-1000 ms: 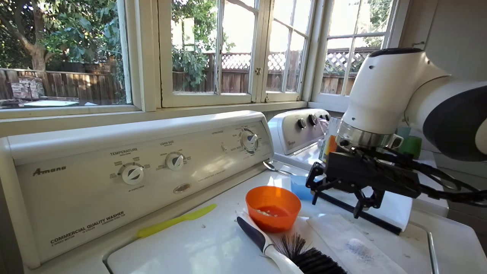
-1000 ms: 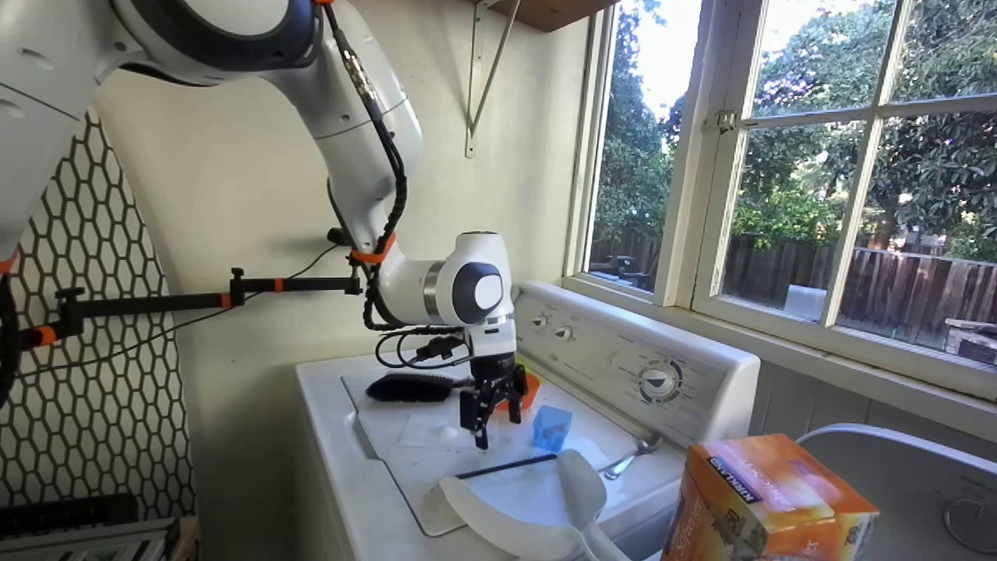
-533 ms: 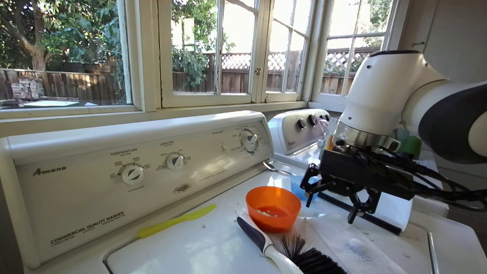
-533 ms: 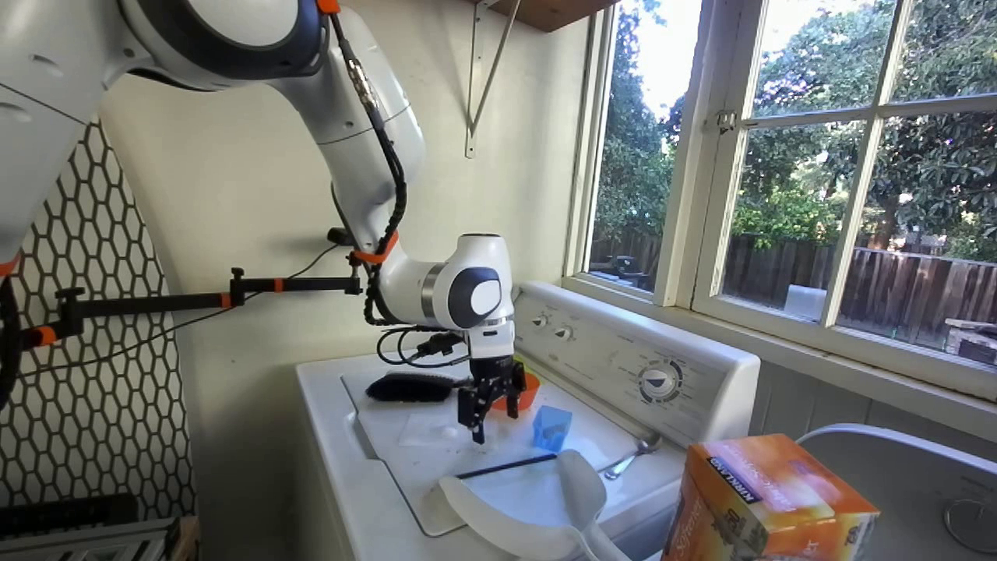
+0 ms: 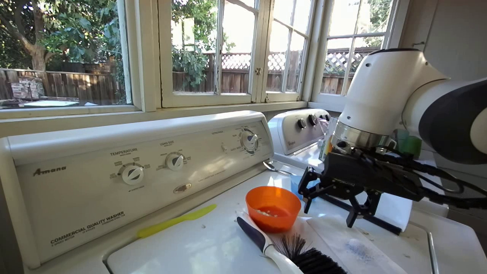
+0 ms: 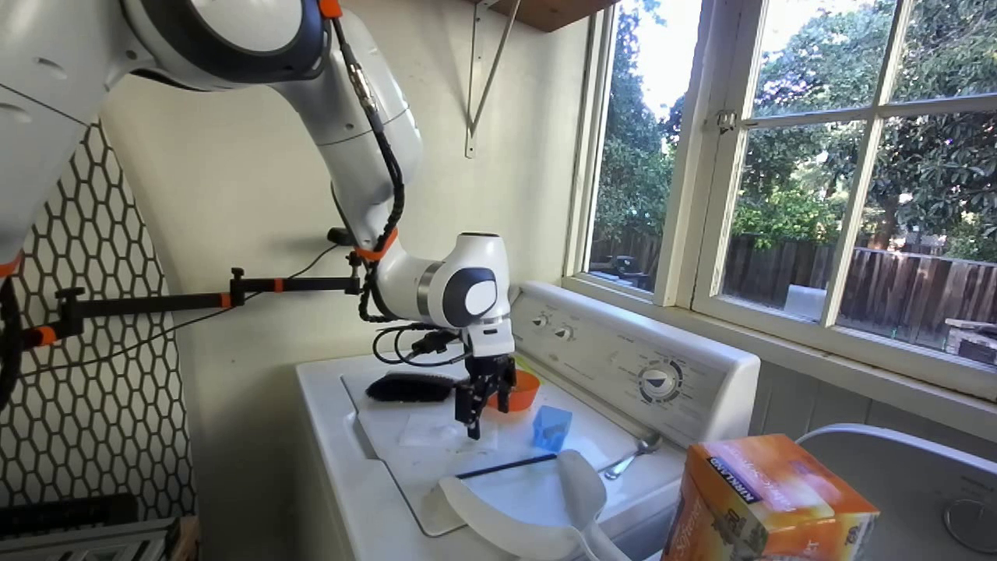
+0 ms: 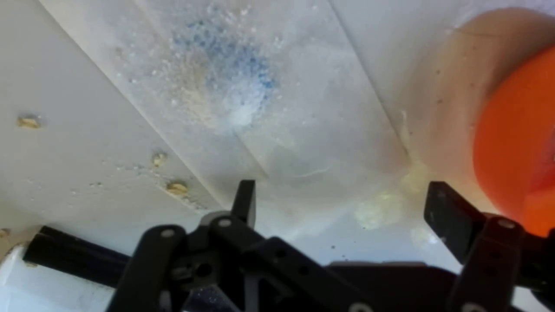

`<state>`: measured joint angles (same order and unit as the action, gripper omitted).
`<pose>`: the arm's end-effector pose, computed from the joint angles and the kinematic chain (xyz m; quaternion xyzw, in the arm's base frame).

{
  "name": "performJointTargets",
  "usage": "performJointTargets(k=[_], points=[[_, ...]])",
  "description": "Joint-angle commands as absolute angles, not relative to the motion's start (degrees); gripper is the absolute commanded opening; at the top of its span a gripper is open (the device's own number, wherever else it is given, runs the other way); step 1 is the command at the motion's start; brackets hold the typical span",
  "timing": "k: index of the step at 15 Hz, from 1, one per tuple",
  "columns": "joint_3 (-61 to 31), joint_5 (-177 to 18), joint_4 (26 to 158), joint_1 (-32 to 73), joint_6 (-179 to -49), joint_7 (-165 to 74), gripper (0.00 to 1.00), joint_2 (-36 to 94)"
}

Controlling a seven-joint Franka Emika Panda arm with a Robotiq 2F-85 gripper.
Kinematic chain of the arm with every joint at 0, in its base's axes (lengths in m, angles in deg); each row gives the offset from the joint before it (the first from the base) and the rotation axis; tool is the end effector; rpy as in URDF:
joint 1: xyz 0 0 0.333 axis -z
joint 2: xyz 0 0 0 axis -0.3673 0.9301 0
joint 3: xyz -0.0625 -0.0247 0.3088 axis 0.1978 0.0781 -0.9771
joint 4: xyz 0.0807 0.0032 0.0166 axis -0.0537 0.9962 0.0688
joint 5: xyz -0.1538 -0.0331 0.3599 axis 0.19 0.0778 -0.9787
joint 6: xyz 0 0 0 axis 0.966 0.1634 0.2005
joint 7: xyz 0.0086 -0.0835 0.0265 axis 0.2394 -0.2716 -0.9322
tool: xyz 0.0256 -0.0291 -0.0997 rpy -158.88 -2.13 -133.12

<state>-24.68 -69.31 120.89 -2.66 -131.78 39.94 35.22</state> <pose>0.5097 0.3011 0.2355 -0.9050 0.4172 -0.0728 0.0412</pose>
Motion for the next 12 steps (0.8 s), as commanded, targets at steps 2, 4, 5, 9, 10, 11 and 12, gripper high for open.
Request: performJointTargets(k=[2, 4, 5, 9, 10, 11, 12], points=[[-25.0, -70.7, 120.1, -2.4, -132.7, 35.2, 1.00, 36.8], [-24.9, -70.8, 119.9, -2.5, -132.7, 34.1, 1.00, 37.2], [-24.9, -70.9, 119.8, -2.5, -132.7, 33.7, 1.00, 37.4], [-24.9, -71.4, 119.2, -2.5, -132.6, 32.1, 0.96, 38.0], [-24.9, -71.5, 119.1, -2.5, -132.5, 31.7, 0.83, 38.1], [-24.9, -71.7, 119.0, -2.5, -132.4, 31.3, 0.77, 38.1], [-24.9, -71.9, 118.9, -2.5, -132.4, 30.9, 0.74, 38.2]])
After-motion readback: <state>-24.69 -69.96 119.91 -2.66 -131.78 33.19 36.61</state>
